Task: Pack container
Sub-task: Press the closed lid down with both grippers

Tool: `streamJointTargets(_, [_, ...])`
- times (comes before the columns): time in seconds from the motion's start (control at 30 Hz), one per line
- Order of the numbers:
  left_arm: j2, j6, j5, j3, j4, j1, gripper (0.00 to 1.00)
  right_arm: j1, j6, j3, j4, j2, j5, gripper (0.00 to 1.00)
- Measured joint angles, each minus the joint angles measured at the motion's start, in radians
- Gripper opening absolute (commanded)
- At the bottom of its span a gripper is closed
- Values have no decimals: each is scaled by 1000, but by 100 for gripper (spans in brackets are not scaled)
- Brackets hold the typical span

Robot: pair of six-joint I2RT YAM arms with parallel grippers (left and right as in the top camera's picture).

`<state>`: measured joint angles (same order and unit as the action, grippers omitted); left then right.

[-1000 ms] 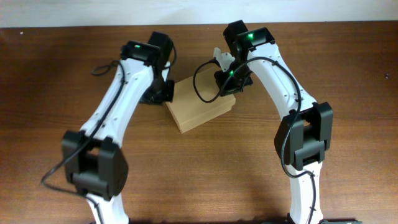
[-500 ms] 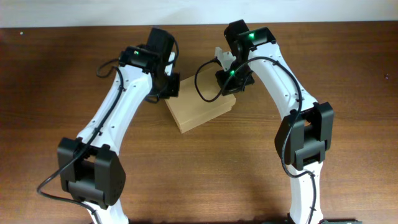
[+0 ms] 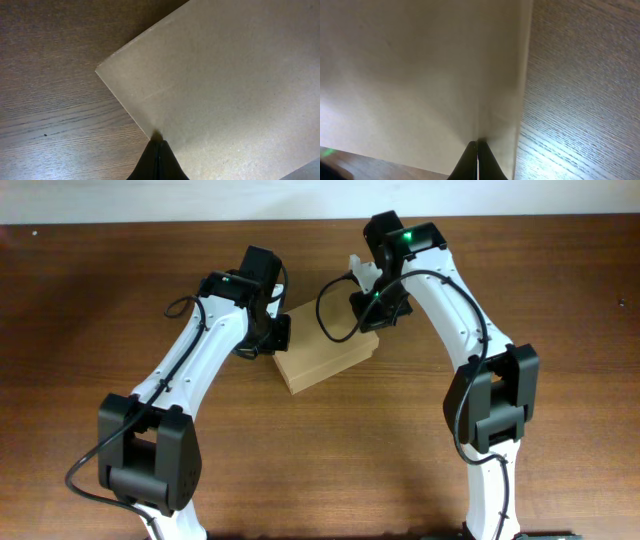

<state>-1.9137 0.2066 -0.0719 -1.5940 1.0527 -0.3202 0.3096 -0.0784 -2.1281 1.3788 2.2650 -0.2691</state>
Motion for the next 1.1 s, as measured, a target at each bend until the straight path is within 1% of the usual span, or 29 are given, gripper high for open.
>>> streamJointTargets(0.43, [3,0,10,-15,13,3,2,-72,0,-2,18,0,24,4])
streamJointTargets(0.53, [23,0,48,-61,35,8,2,-89,1,-2,19,0,30,4])
streamJointTargets(0.73, [121,-1,100,-205,71,49,2,-102,0,0,12,0,37,4])
streamJointTargets(0.87, [148,-1,125,-233,93,80,2,-75,1,39,-21,-7,37,4])
streamJointTargets(1.0, [144,-4,133,-233,113,125,2,-9,1,102,-41,-11,41,4])
streamJointTargets(1.1, [144,-5,137,-233,120,161,2,42,4,118,-41,-11,40,4])
